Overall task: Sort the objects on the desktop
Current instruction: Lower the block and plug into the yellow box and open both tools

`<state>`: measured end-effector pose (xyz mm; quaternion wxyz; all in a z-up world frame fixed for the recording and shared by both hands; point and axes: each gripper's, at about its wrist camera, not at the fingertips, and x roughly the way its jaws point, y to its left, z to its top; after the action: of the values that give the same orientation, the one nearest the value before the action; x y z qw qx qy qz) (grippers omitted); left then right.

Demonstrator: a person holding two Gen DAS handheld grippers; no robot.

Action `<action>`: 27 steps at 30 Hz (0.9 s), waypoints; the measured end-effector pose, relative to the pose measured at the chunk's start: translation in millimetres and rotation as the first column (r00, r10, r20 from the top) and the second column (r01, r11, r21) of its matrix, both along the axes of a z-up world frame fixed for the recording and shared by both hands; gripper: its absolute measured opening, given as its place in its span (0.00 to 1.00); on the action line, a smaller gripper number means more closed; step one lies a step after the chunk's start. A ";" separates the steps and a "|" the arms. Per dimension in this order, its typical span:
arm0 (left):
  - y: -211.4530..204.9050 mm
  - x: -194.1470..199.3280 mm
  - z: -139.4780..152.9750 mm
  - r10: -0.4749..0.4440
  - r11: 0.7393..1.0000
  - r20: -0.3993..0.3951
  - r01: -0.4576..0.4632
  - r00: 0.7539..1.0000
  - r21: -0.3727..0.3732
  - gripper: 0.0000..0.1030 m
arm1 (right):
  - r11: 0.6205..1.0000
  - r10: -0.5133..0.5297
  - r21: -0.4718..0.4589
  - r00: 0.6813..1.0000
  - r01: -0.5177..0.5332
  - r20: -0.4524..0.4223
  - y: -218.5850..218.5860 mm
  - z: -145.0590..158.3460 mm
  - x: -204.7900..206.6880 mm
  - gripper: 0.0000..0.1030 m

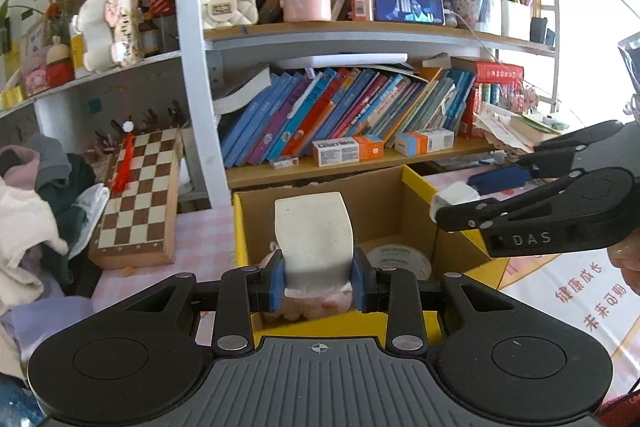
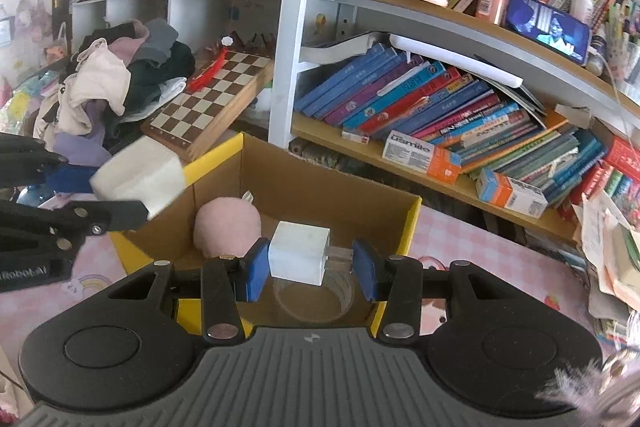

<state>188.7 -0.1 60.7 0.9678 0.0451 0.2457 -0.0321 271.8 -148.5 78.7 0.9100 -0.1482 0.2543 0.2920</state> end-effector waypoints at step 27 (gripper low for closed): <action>-14.3 95.6 -40.7 -0.034 0.999 -0.265 0.039 0.964 0.015 0.30 | 0.919 0.267 -0.286 0.962 -0.272 -0.056 67.7 -58.5 130.0 0.41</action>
<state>284.4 -14.3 19.9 0.9251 0.0545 0.3720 -0.0532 401.8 -80.8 20.2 0.8273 -0.3117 0.2787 0.3751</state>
